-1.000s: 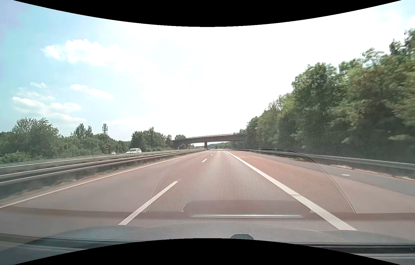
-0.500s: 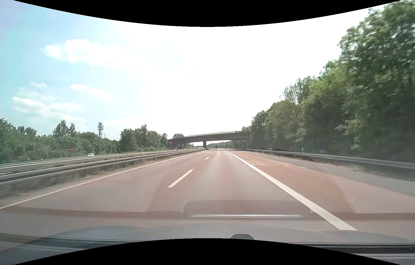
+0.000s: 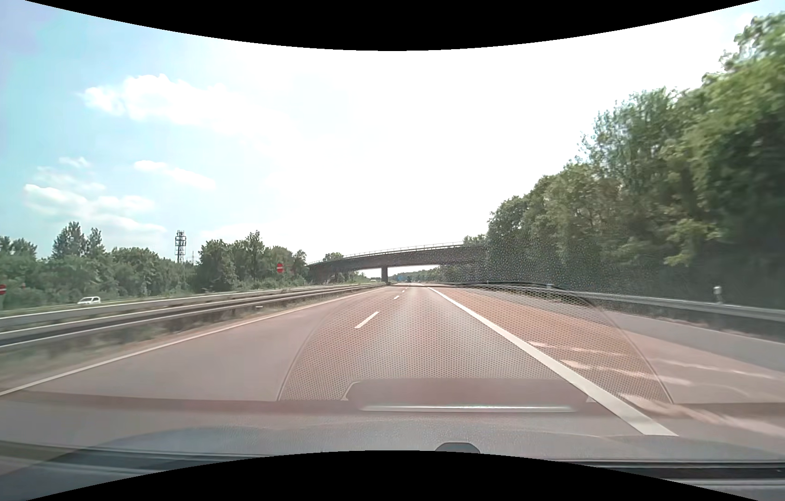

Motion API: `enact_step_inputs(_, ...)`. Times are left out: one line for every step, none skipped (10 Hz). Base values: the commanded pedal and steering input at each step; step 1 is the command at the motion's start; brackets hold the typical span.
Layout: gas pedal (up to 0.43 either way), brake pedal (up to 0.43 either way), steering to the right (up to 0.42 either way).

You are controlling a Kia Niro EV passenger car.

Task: Follow the waypoints while adhering to traffic rules and regulations

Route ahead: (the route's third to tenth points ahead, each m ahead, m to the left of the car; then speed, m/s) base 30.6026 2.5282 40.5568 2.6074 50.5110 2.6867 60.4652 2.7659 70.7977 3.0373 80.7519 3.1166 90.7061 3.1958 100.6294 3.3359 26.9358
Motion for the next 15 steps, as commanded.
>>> enact_step_inputs(0.157, 0.000, -0.006)
enact_step_inputs(0.157, 0.000, -0.006)
enact_step_inputs(0.157, 0.000, -0.006)
enact_step_inputs(0.157, 0.000, -0.006)
enact_step_inputs(0.157, 0.000, -0.006)
enact_step_inputs(0.157, 0.000, -0.006)
enact_step_inputs(0.157, 0.000, -0.006)
enact_step_inputs(0.157, 0.000, -0.006)
enact_step_inputs(0.157, 0.000, -0.006)
enact_step_inputs(0.157, 0.000, -0.006)
enact_step_inputs(0.157, 0.000, -0.006)
enact_step_inputs(0.157, 0.000, -0.006)
enact_step_inputs(0.157, 0.000, -0.006)
enact_step_inputs(0.157, 0.000, -0.006)
enact_step_inputs(0.157, 0.000, -0.006)
